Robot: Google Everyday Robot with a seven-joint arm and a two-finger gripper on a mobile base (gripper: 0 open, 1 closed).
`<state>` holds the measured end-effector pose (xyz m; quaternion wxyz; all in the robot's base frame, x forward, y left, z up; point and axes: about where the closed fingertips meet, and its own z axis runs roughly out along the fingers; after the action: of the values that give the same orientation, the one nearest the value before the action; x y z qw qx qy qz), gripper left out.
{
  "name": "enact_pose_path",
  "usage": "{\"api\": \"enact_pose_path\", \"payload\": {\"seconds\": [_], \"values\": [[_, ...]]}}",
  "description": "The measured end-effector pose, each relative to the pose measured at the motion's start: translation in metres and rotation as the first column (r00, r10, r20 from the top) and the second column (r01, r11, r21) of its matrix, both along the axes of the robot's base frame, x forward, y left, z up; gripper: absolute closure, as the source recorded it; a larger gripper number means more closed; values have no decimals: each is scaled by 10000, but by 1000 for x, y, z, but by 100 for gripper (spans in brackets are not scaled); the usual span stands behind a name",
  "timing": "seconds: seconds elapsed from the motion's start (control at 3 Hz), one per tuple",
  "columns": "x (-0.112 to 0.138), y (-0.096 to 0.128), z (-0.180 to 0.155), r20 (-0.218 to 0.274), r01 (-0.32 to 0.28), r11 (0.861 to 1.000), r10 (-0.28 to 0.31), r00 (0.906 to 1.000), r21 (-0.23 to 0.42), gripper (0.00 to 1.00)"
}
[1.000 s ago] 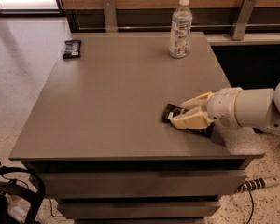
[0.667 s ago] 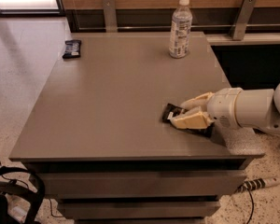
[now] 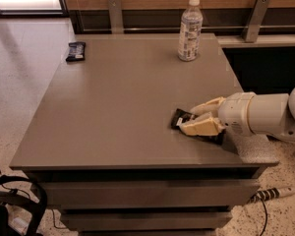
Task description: Move rxbar chocolate near rxbar blueberry
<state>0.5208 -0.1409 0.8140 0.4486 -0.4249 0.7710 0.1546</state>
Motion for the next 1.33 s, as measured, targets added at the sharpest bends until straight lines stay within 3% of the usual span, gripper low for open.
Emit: {"api": "enact_pose_path", "payload": {"seconds": [1.33], "values": [[0, 0, 2, 11, 9, 10000, -9, 10000, -64, 100]]}}
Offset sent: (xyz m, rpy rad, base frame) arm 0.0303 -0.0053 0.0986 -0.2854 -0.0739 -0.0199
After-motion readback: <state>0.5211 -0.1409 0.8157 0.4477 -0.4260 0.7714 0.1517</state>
